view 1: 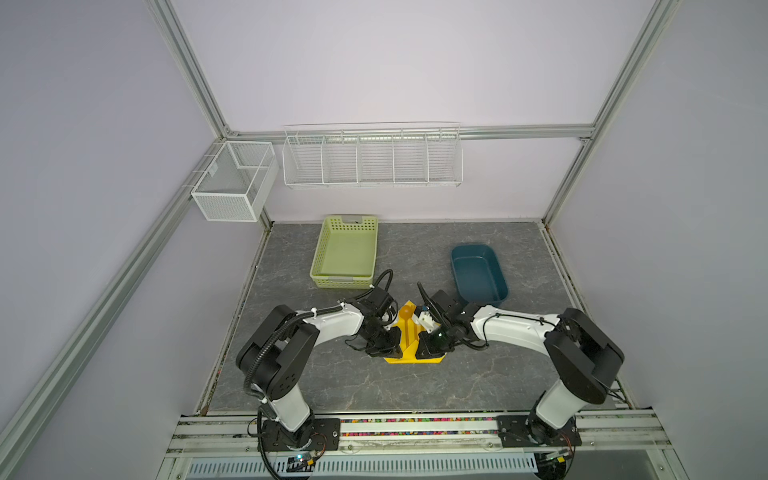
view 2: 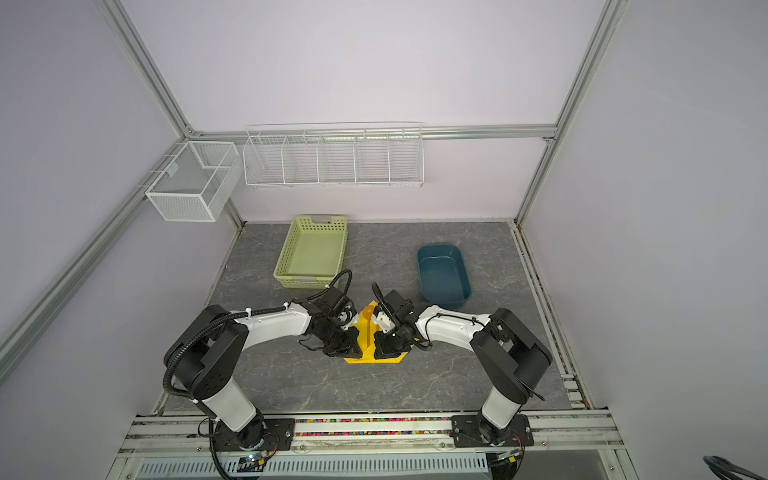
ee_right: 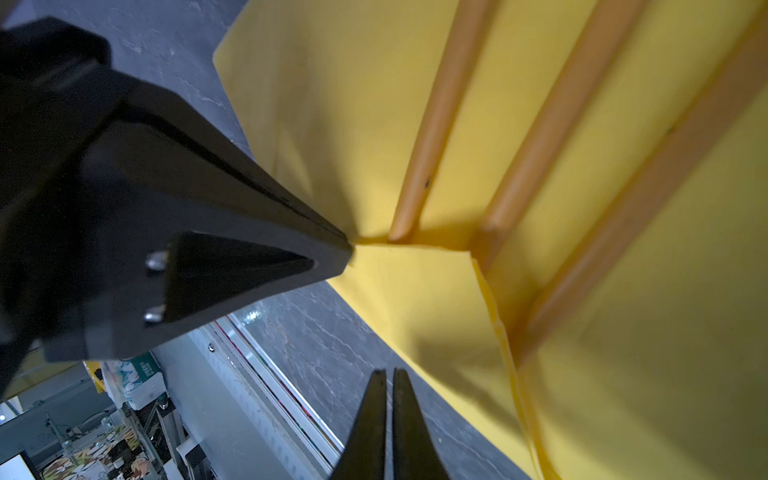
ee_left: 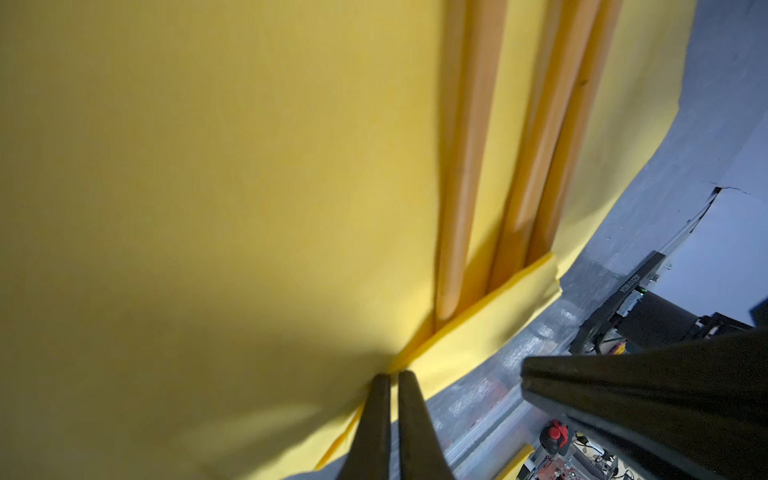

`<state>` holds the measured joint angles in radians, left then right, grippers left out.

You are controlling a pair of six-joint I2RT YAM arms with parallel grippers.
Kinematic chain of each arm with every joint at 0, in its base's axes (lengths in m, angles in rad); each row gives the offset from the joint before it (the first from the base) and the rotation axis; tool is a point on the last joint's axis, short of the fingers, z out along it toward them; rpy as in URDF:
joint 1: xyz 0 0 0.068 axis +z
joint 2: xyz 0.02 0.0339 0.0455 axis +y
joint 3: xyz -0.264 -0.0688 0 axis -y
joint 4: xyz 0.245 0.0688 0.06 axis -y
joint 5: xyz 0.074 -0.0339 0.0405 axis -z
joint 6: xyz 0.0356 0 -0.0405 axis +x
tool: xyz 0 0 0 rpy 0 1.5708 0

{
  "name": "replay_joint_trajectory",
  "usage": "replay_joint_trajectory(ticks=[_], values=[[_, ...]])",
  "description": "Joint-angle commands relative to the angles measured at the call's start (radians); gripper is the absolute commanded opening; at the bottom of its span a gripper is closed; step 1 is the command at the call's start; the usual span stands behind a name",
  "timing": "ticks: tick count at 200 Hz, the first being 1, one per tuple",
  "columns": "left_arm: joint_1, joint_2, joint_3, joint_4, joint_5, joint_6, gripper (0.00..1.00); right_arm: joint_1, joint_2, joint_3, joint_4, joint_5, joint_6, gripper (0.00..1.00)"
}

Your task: Place the utensils on the paper napkin and roll it up

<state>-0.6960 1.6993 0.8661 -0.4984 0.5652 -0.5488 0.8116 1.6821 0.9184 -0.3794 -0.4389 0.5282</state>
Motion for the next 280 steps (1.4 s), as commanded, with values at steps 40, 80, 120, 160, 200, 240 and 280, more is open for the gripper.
replay_joint_trajectory(ticks=[40, 80, 120, 160, 200, 240, 280], values=[[-0.003, -0.021, -0.003, -0.024, -0.027, -0.013, 0.09, 0.011, 0.057, -0.021, -0.017, 0.025, 0.019, 0.09], [-0.003, -0.062, -0.002, -0.011, 0.024, -0.018, 0.11, 0.011, 0.054, -0.023, -0.019, 0.03, 0.019, 0.09], [-0.005, -0.057, -0.013, -0.029, 0.052, 0.009, 0.12, 0.011, 0.05, -0.02, -0.019, 0.026, 0.016, 0.09], [-0.006, -0.02, -0.039, -0.059, 0.014, 0.039, 0.11, 0.011, 0.042, -0.014, -0.026, 0.026, 0.016, 0.09], [-0.005, 0.008, -0.044, -0.078, -0.037, 0.058, 0.1, 0.012, 0.034, -0.008, -0.027, 0.016, 0.019, 0.09], [-0.005, 0.017, -0.059, -0.063, -0.042, 0.046, 0.1, 0.039, 0.02, 0.003, 0.027, -0.029, 0.053, 0.09], [-0.005, 0.018, -0.058, -0.061, -0.042, 0.042, 0.1, 0.081, 0.066, 0.038, 0.043, 0.001, 0.08, 0.08]])
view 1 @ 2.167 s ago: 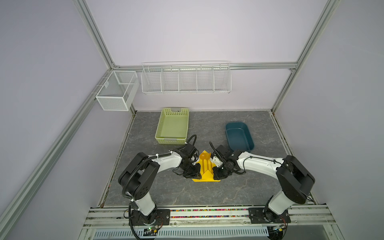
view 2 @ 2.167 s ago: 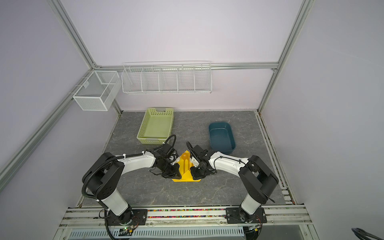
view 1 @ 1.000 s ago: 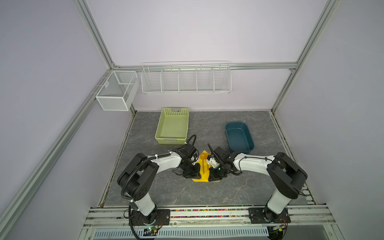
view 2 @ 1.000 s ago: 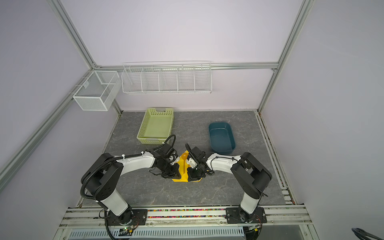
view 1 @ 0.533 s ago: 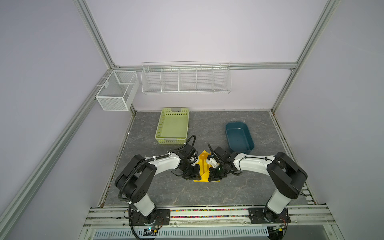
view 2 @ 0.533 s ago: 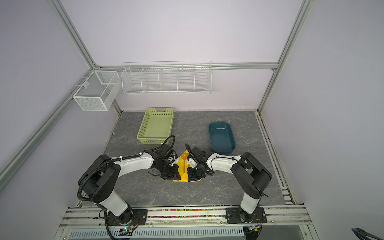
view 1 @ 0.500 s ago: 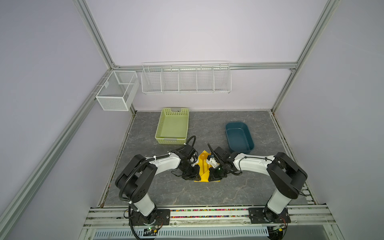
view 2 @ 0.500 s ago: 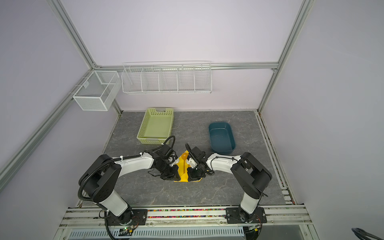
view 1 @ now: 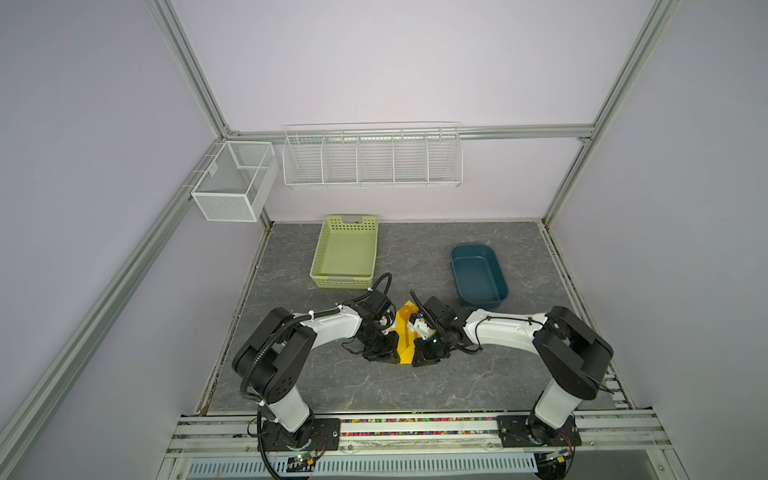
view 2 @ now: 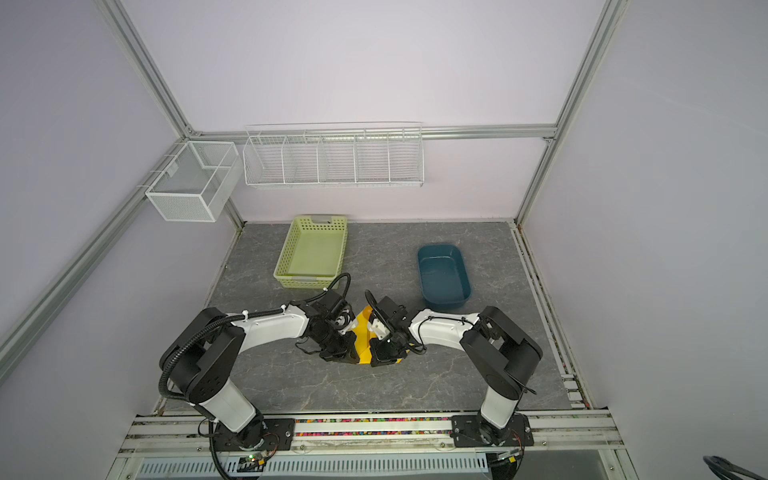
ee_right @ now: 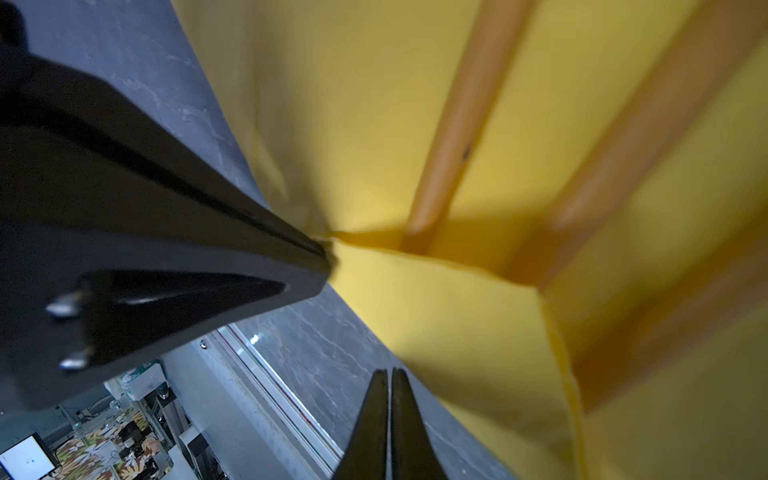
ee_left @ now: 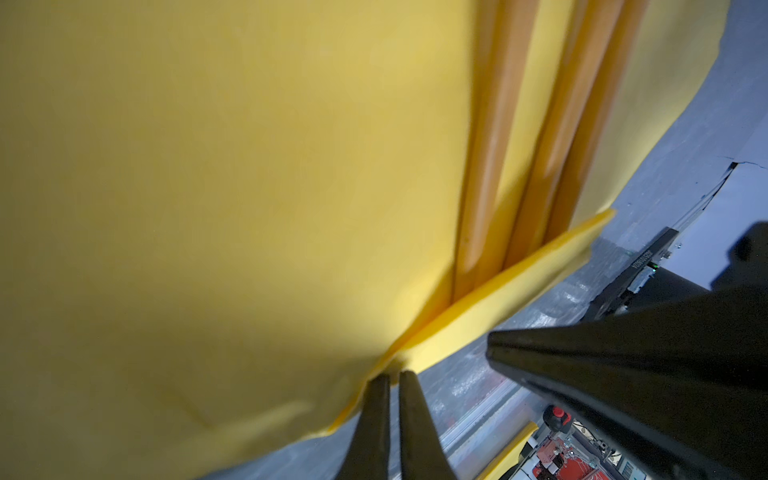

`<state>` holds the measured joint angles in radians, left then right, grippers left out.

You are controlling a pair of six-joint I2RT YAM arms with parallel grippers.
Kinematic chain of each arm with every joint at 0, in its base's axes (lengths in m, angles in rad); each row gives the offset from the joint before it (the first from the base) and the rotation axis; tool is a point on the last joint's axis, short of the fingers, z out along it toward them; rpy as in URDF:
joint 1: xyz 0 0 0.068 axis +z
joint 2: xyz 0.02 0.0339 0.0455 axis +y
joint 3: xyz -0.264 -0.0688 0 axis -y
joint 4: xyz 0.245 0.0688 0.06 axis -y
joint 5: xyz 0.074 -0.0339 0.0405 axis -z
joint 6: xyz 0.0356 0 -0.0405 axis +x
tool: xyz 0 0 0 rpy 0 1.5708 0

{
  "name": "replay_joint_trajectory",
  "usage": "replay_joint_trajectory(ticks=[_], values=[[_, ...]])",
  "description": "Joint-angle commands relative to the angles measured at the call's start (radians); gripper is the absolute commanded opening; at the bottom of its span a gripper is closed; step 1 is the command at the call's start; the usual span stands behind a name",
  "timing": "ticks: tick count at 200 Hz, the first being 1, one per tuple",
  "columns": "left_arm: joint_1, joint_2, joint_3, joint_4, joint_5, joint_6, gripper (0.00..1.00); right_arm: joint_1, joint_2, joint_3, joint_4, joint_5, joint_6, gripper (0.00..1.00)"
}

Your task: Place the utensils on the paper napkin and roll it up

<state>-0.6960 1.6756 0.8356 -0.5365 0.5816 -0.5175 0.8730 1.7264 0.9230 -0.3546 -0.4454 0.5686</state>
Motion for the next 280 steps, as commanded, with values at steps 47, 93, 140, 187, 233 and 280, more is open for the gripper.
replay_joint_trajectory(ticks=[47, 93, 140, 187, 233, 280], values=[[-0.005, 0.04, -0.029, -0.02, -0.055, 0.008, 0.09, 0.029, 0.056, 0.049, -0.032, 0.078, 0.034, 0.08], [-0.005, 0.039, -0.027, -0.025, -0.055, 0.013, 0.09, 0.029, 0.03, 0.05, -0.157, 0.177, -0.014, 0.08], [-0.005, 0.04, -0.031, -0.029, -0.06, 0.014, 0.09, 0.019, -0.013, 0.035, -0.209, 0.221, -0.029, 0.08], [-0.005, 0.04, -0.032, -0.029, -0.062, 0.015, 0.09, -0.014, -0.049, 0.0, -0.211, 0.207, -0.027, 0.08], [-0.005, 0.042, -0.029, -0.031, -0.06, 0.015, 0.09, -0.02, -0.085, -0.009, -0.119, 0.102, -0.033, 0.08], [-0.005, 0.038, -0.029, -0.031, -0.062, 0.015, 0.09, -0.026, -0.038, 0.01, -0.128, 0.14, -0.021, 0.08]])
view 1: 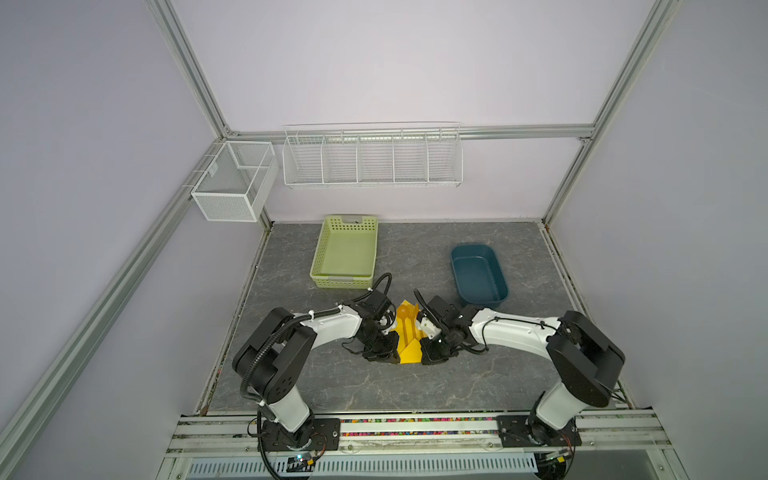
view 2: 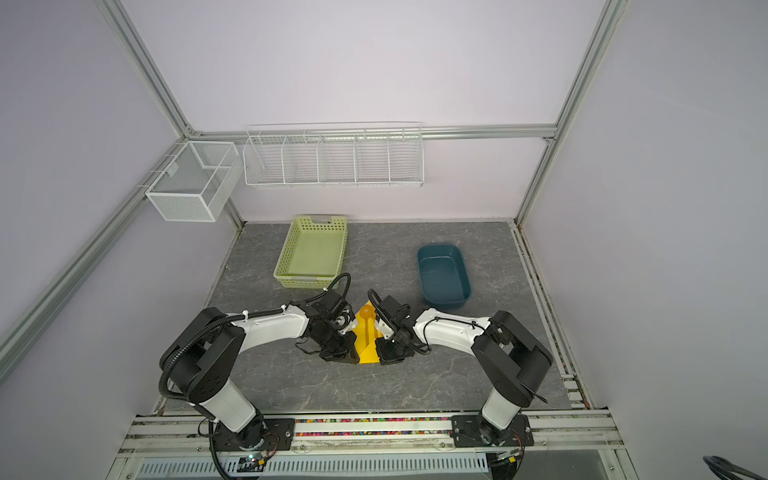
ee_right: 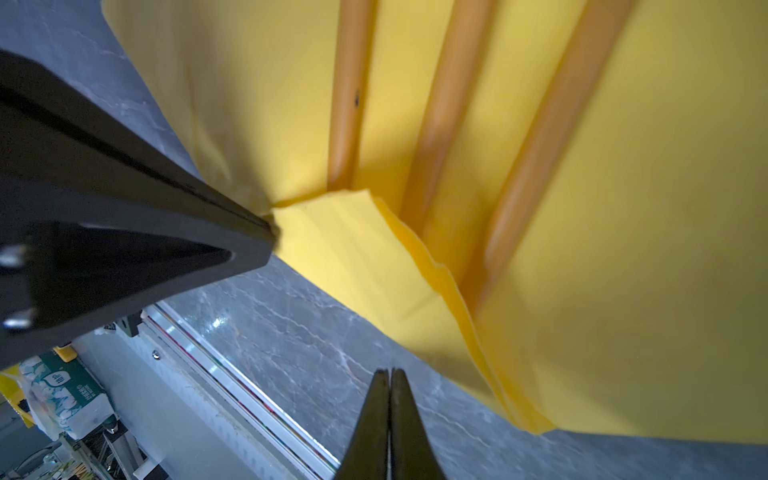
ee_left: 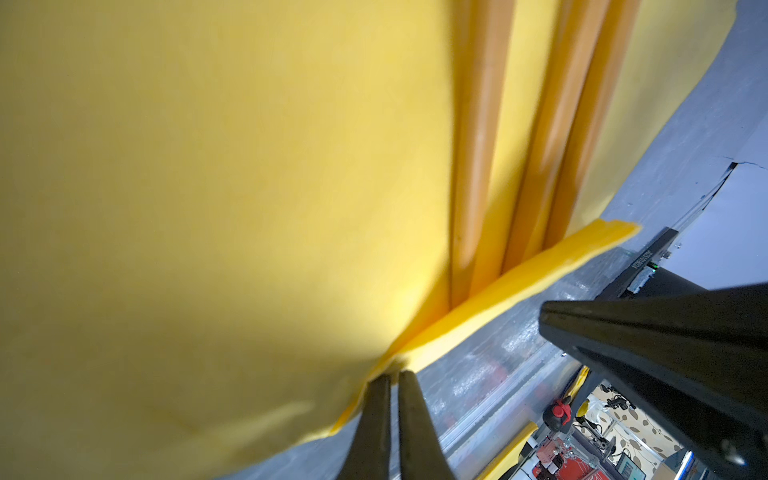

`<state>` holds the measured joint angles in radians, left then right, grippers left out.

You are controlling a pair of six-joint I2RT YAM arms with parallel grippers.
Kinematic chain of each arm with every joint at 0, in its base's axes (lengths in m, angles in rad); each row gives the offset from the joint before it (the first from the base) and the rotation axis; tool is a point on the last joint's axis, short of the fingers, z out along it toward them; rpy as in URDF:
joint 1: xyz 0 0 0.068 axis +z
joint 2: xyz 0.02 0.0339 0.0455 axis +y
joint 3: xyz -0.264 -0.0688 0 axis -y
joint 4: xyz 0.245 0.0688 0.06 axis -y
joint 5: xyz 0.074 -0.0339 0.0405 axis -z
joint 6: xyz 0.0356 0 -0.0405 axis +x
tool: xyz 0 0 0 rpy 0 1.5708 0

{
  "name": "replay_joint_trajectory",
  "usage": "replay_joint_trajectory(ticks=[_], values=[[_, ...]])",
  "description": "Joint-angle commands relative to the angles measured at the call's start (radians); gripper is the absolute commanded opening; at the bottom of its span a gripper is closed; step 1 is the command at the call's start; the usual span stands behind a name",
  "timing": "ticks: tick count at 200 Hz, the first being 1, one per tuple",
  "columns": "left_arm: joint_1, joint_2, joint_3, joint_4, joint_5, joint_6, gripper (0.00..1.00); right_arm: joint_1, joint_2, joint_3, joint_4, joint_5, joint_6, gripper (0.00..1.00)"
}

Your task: Place the utensils on the paper napkin and roll it up

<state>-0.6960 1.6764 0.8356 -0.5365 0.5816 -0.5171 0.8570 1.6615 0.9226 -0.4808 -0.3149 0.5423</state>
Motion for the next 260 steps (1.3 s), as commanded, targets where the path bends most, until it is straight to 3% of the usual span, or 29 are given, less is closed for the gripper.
replay_joint_trajectory(ticks=[1, 50, 149, 207, 260], values=[[-0.005, 0.037, -0.029, -0.032, -0.062, 0.015, 0.09, -0.01, 0.028, 0.011, -0.004, 0.011, 0.005, 0.08], [-0.005, 0.039, -0.027, -0.047, -0.075, 0.025, 0.09, -0.026, 0.047, -0.006, -0.074, 0.107, 0.013, 0.08], [-0.005, 0.039, -0.035, -0.048, -0.083, 0.032, 0.09, -0.128, 0.006, -0.063, -0.114, 0.079, 0.019, 0.08], [-0.005, 0.035, -0.033, -0.052, -0.086, 0.034, 0.08, -0.129, -0.07, -0.059, 0.004, -0.081, -0.018, 0.09], [-0.005, 0.028, -0.033, -0.062, -0.092, 0.044, 0.08, -0.132, 0.0, -0.005, -0.033, 0.015, -0.013, 0.09]])
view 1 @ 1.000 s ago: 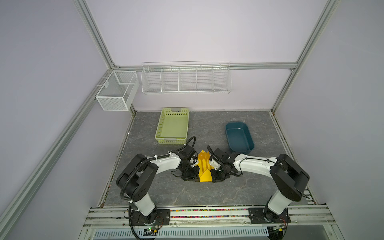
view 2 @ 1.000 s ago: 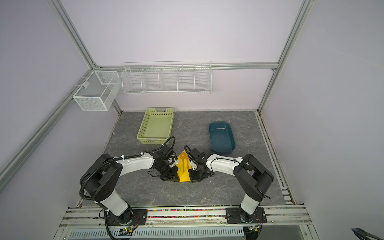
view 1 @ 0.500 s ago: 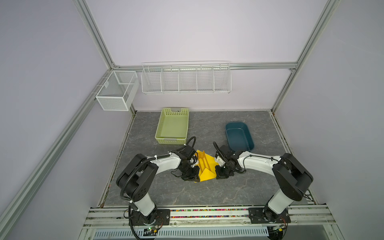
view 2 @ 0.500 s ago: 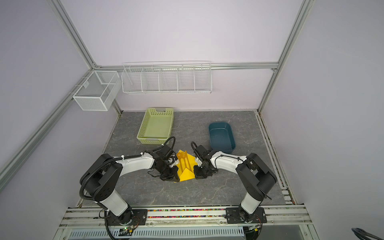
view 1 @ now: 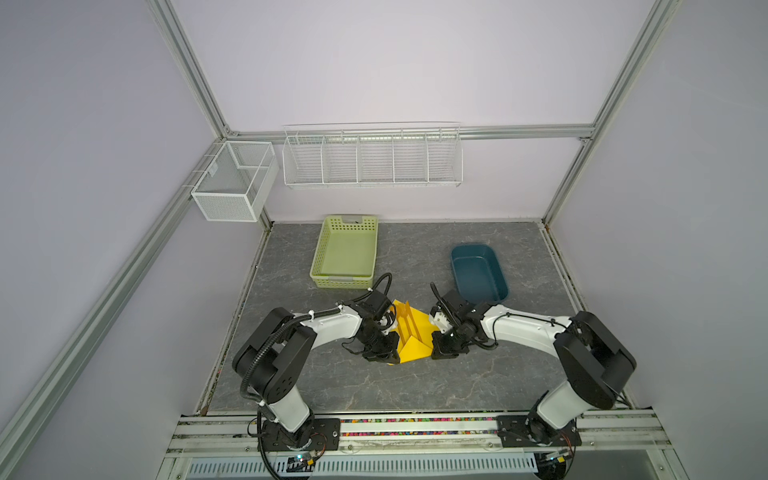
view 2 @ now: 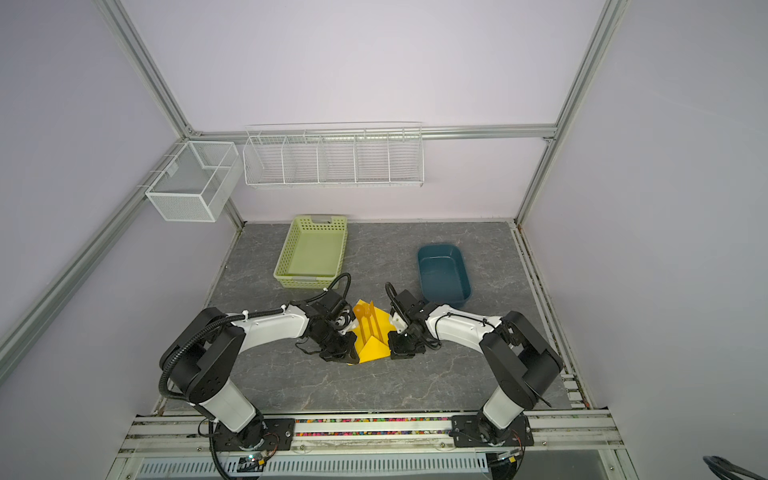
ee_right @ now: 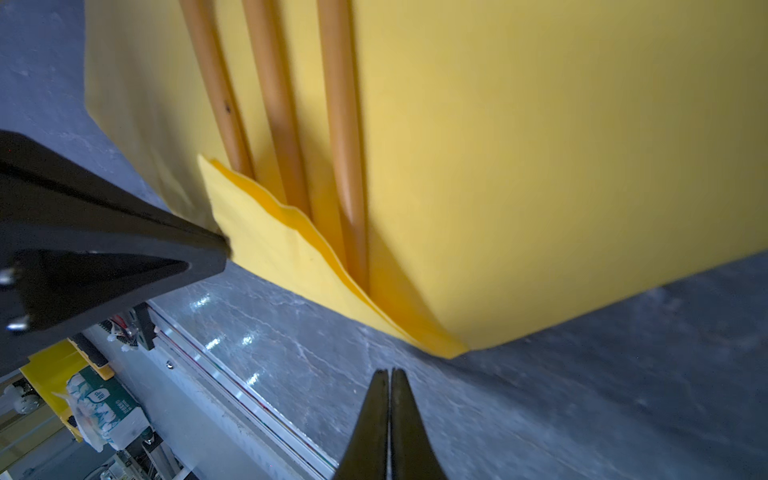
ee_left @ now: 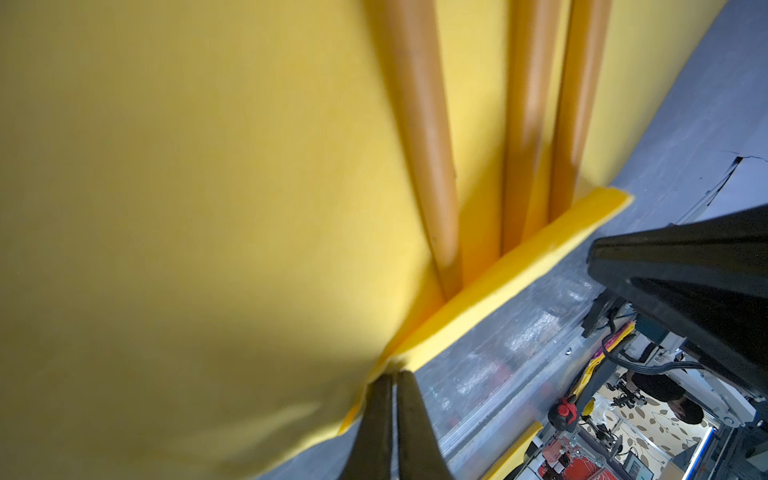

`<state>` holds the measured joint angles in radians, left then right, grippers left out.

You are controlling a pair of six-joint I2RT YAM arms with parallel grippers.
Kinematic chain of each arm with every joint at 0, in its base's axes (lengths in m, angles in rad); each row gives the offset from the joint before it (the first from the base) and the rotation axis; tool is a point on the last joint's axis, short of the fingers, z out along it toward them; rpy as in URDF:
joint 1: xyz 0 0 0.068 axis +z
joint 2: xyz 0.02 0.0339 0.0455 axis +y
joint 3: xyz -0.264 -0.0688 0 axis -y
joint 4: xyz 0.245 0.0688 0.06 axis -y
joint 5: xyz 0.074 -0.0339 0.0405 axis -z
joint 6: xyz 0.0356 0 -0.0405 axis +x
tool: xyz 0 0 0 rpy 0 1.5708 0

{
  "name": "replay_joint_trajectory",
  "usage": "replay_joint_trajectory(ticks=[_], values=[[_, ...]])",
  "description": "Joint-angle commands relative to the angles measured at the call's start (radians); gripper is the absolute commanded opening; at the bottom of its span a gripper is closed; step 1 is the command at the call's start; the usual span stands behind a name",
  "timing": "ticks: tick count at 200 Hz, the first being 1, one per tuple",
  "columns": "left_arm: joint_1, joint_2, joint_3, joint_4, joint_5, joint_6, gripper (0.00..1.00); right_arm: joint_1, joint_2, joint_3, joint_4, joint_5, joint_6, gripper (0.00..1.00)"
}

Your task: Place the utensils on the paper napkin and roll it up

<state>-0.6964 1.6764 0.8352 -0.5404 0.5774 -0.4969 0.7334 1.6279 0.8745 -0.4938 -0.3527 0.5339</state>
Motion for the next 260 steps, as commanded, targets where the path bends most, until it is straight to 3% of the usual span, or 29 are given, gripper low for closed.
replay_joint_trajectory(ticks=[1, 52, 110, 145, 206, 260], values=[[-0.005, 0.028, -0.033, -0.058, -0.088, 0.024, 0.08, -0.008, 0.035, 0.044, -0.022, 0.057, -0.005, 0.09], [-0.003, 0.025, -0.029, -0.088, -0.104, 0.046, 0.07, -0.022, 0.056, 0.046, -0.039, 0.104, -0.004, 0.08], [0.008, 0.002, -0.001, -0.128, -0.146, 0.059, 0.09, -0.013, 0.068, 0.014, -0.06, 0.072, -0.022, 0.08], [0.009, -0.021, 0.029, -0.153, -0.147, 0.062, 0.14, 0.027, 0.07, 0.012, -0.017, 0.026, 0.031, 0.08], [0.009, -0.076, 0.091, -0.143, -0.077, 0.02, 0.18, 0.061, 0.097, 0.024, 0.045, 0.0, 0.1, 0.08], [-0.022, -0.013, 0.146, -0.072, -0.026, -0.028, 0.17, 0.064, 0.093, 0.027, 0.047, -0.002, 0.101, 0.08]])
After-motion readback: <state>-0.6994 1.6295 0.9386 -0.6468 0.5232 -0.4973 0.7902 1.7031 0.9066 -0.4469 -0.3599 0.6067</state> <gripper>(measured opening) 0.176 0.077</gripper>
